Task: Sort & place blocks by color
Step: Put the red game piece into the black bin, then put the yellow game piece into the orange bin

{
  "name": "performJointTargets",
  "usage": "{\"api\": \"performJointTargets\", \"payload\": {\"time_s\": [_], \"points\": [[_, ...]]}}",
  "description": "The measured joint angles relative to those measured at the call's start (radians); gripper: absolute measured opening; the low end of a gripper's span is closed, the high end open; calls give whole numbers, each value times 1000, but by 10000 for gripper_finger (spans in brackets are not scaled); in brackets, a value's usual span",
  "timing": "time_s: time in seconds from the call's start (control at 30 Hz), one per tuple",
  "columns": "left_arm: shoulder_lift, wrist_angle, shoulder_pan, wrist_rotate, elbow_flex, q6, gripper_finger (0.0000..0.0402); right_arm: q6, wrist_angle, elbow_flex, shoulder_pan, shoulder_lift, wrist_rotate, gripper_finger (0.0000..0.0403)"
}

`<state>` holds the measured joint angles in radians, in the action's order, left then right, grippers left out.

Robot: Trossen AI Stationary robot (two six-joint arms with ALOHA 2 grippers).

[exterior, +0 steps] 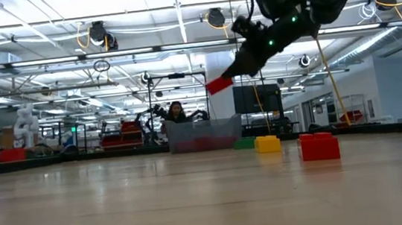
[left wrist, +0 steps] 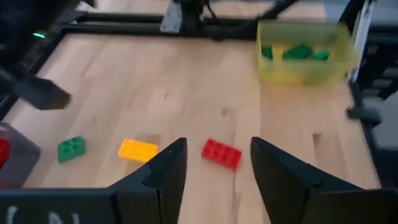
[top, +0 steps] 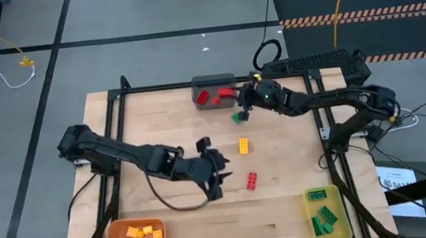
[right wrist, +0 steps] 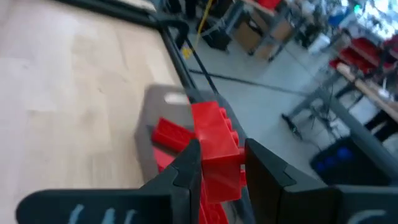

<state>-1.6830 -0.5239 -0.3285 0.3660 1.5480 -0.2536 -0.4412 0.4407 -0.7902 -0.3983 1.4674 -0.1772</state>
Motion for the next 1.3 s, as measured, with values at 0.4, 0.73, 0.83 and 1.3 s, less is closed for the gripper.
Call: {"api": "performJointTargets", "payload": {"time_s": [0.4, 0.73, 0.83, 1.3], "points": [[-74, 33, 23, 2, -1, 10, 177, 126, 132, 0, -83, 86, 74, 152], [-76, 20, 29, 2, -1, -11, 177, 173, 130, 0, -81, 85, 69, 277], [-76, 9, 26, 2, -1, -23, 177, 202, 125, 0, -74, 85, 70, 273], [-84, -220, 42, 82, -1, -151, 177, 133, -504, 0, 127, -59, 233, 259]]}}
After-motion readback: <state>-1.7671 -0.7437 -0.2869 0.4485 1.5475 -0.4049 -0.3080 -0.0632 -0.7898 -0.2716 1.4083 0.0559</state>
